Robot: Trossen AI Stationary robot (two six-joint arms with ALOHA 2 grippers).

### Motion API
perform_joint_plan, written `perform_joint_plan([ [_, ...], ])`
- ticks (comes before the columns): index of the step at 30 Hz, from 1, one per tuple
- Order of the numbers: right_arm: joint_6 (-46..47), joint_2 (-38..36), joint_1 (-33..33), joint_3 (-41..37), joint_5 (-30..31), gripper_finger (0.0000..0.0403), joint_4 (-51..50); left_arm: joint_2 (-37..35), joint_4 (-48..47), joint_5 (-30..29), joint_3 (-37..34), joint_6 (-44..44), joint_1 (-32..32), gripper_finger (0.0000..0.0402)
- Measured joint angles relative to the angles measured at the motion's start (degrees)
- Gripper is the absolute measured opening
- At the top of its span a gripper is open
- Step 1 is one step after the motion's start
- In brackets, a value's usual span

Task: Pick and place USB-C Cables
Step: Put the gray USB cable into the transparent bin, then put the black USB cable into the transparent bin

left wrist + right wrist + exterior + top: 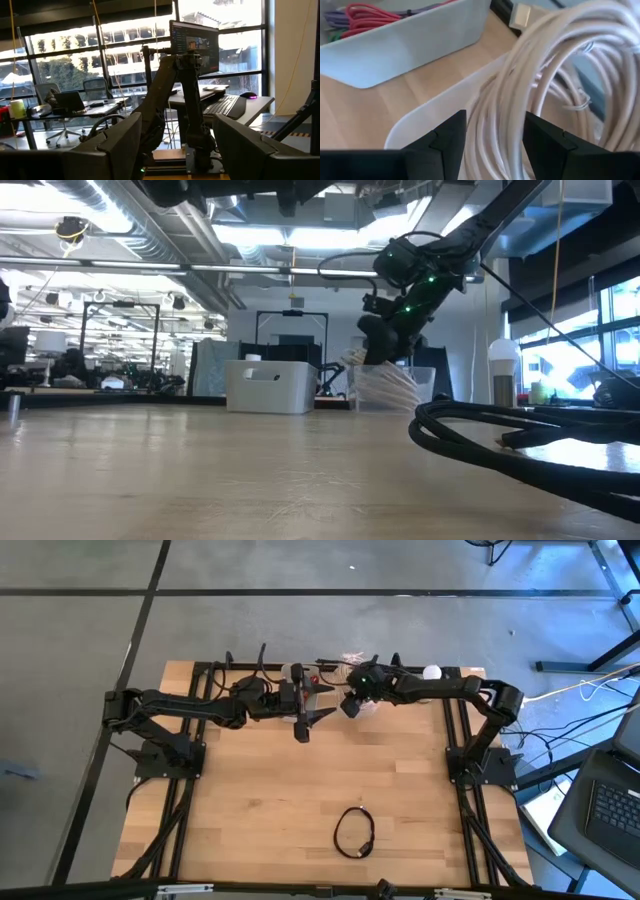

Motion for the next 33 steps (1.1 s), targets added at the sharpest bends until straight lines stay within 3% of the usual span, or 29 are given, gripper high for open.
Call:
perform_joint_plan([
  [7,-3.5,0.0,3.41,0.0,9.44,0.0188,0.08,0.0,-0.02,0.0,0.0,0.02,0.0,0.0239],
  [11,-4.16,0.0,4.49,0.0,11.27,0.0188,-0.55,0.0,-0.02,0.0,0.0,0.02,0.0,0.0239],
  [20,-3.42,-1.41,5.76,-0.07,7.07,0.0188,-4.13,0.0,-0.02,0.0,0.0,0.02,0.0,0.0239],
  [25,-3.9,-5.1,6.12,-0.07,5.77,0.0188,-4.44,0.0,-0.03,0.0,0.0,0.03,0.07,0.0239],
  [33,-4.16,-13.9,6.83,-0.05,7.08,0.0188,-12.97,0.0,-0.92,0.02,0.0,0.04,0.07,0.0239],
])
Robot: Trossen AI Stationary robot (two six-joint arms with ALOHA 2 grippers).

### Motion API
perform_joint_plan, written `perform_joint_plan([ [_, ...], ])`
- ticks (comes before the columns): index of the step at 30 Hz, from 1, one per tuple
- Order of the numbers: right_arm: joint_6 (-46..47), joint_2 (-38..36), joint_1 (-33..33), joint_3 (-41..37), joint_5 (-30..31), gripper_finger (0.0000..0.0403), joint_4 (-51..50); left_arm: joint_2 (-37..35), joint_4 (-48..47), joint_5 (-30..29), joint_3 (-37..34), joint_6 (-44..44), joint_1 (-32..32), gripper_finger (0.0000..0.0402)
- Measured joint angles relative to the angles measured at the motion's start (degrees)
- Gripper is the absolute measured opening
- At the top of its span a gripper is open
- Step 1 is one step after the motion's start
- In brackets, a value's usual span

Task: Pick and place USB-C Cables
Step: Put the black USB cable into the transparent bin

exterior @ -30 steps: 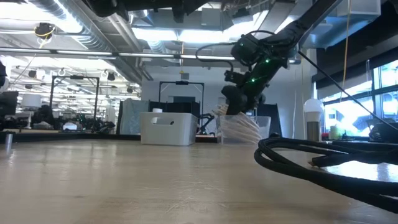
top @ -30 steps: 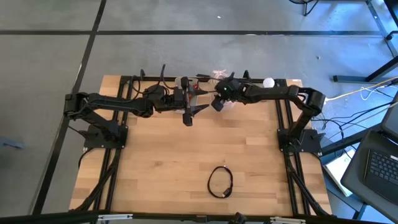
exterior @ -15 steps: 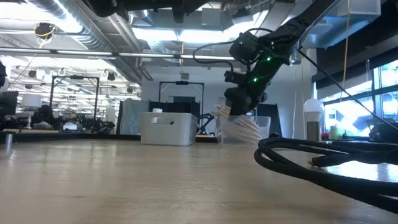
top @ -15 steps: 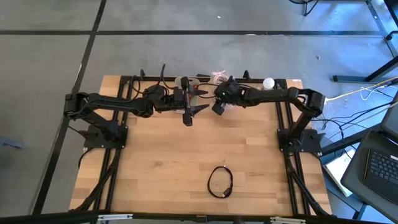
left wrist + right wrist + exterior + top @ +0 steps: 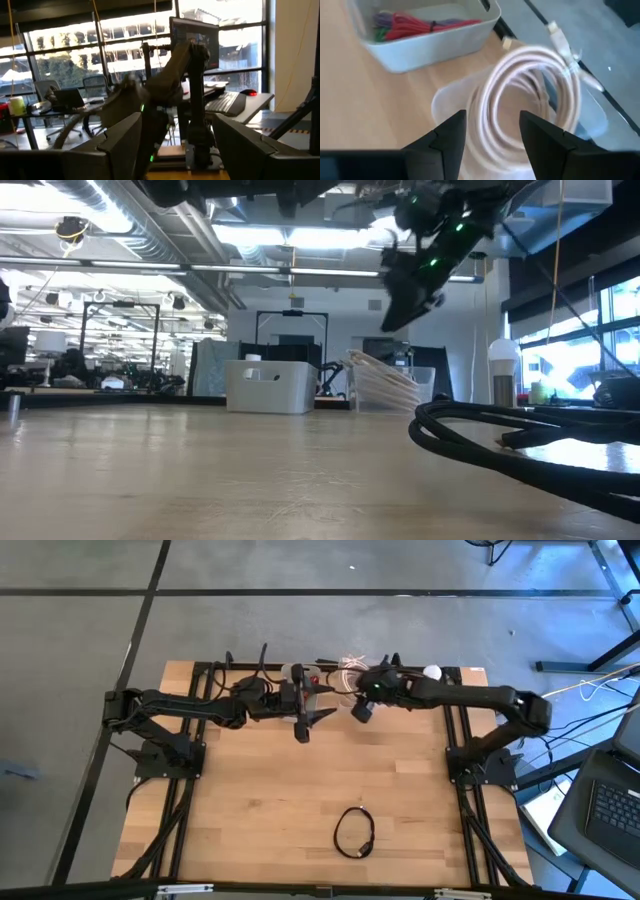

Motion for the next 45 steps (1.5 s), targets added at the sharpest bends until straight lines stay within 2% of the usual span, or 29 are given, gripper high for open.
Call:
perform_joint_plan([
  [3,0.76,-4.97,1.81,0.0,-0.79,0.0188,-6.47,0.0,-2.35,0.0,0.0,-0.01,0.0,0.0239],
  [10,6.58,-14.96,9.96,0.01,-19.72,0.0188,-21.46,0.0,-6.46,0.01,0.0,-0.07,-0.04,0.0239],
  [13,11.38,-16.86,16.52,0.0,-22.91,0.0188,-25.93,0.0,-6.47,0.03,0.0,-0.09,-0.05,0.0239],
  [17,18.68,-17.39,27.12,-1.61,-22.86,0.0188,-25.27,0.0,-6.47,0.02,0.0,-0.17,-0.11,0.0239],
  [20,23.38,-17.1,34.59,-3.88,-21.72,0.0188,-19.57,0.0,-6.47,0.02,0.0,-0.15,-0.11,0.0239],
  [28,33.96,-15.58,48.19,-9.96,-11.05,0.0188,-4.48,0.0,-6.49,0.0,0.0,-1.58,-0.11,0.0239],
  [32,34.57,-11.12,51.8,-10.22,-6.11,0.0188,-2.82,0.0,-6.49,0.0,0.0,-1.81,-0.11,0.0239],
  [39,30.28,0.82,53.13,-10.22,-6.28,0.0188,-0.05,0.0,-6.49,-0.02,0.0,-2.63,-0.11,0.0239],
  [45,31.16,5.65,52.78,-10.22,-6.0,0.0188,3.42,-0.02,-6.47,-0.02,0.0,-3.19,-0.11,0.0239],
])
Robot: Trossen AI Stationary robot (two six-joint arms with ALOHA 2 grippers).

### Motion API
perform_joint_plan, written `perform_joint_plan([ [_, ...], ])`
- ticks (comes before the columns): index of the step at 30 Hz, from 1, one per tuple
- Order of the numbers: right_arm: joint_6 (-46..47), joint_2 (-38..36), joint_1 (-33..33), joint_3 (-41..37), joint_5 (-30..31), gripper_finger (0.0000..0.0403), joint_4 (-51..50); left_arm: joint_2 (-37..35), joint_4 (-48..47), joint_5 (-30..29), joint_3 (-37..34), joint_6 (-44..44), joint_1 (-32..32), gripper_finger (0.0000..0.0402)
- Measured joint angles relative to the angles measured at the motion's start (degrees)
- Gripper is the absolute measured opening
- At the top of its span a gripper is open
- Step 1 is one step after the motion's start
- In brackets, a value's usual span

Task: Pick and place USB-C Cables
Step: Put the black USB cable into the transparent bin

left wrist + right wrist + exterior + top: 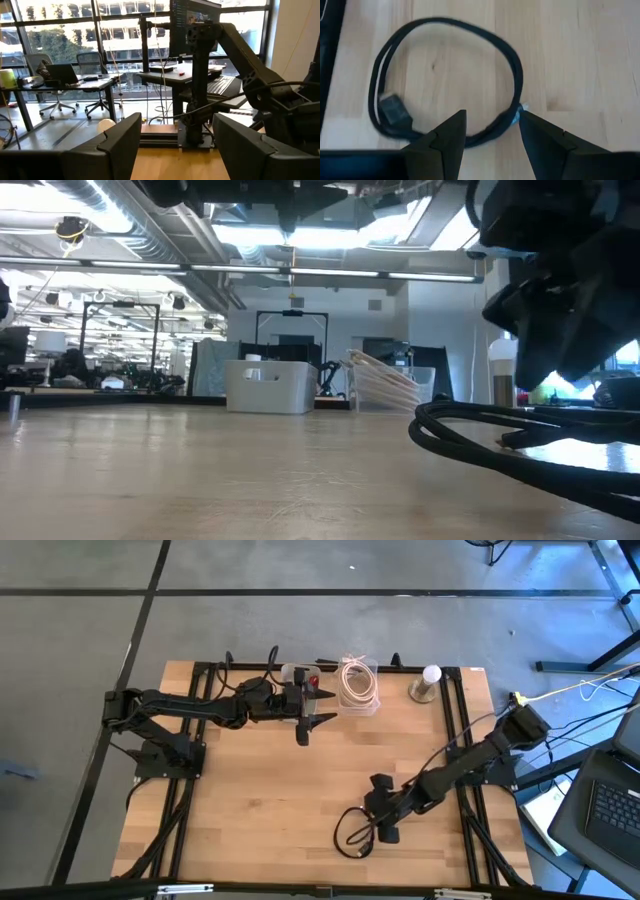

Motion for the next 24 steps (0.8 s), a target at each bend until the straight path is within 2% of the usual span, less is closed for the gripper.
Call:
perform_joint_plan([
  [18,2.36,8.28,-1.42,0.02,4.55,0.0185,6.87,0.0,-0.02,0.04,0.0,-0.39,0.0,0.0239],
  [21,2.32,9.4,-2.03,0.02,4.55,0.0163,7.78,0.0,-0.02,0.46,0.0,-0.72,0.0,0.0239],
  [24,2.19,9.56,-2.36,0.02,4.58,0.0113,7.88,0.0,-0.06,0.52,0.0,-0.85,0.0,0.0239],
])
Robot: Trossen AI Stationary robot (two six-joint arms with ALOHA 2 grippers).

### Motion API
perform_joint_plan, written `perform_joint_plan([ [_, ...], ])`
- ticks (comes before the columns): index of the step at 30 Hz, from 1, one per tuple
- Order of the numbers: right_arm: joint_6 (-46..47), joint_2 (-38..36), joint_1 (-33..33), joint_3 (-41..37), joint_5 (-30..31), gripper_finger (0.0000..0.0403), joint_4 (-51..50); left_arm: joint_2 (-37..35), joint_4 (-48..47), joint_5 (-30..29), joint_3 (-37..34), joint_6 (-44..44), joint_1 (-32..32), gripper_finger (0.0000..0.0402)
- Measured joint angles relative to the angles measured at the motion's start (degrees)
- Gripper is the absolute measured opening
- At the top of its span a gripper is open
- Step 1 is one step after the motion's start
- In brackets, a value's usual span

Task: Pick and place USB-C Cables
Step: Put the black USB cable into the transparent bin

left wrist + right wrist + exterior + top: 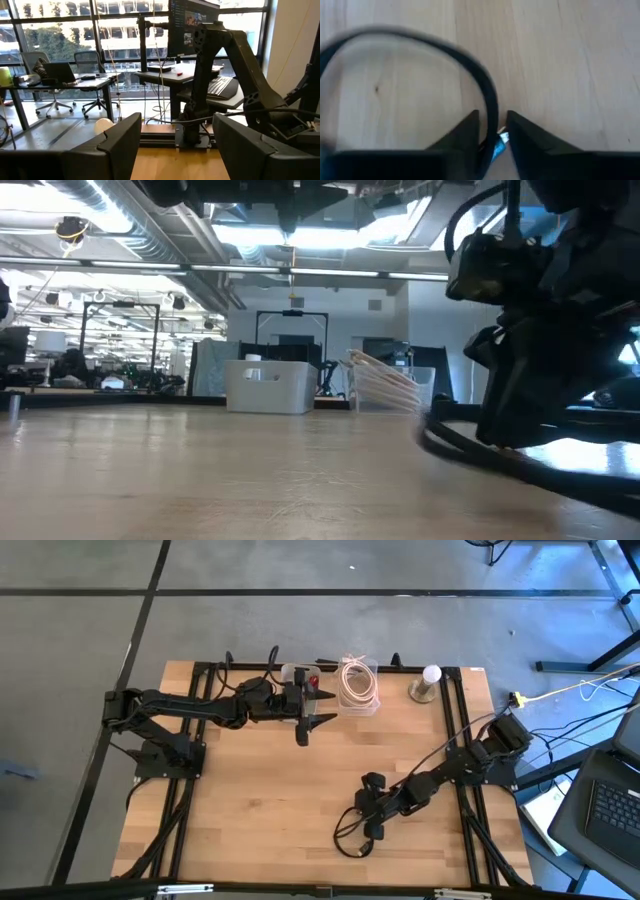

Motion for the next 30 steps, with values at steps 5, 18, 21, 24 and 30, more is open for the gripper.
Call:
perform_joint_plan([
  [5,-0.46,-0.46,0.0,0.25,0.12,0.0017,-0.26,0.0,-0.88,0.0,0.0,-0.01,0.0,0.0239],
  [18,0.28,-8.61,2.04,11.23,12.63,0.0011,-33.35,-0.02,-3.25,-0.02,0.02,0.0,0.0,0.0239],
  [21,2.96,-12.55,2.69,13.92,19.73,0.0011,-44.07,-0.04,-3.47,0.04,0.02,0.0,-0.04,0.0239],
  [24,4.47,-17.35,2.52,15.01,27.73,0.0011,-50.85,-0.04,-3.67,0.02,0.02,0.3,-0.05,0.0239],
  [30,-1.05,-27.36,-2.88,15.06,38.87,0.0011,-51.21,-0.04,-3.07,-0.02,0.02,0.54,-0.04,0.0239],
])
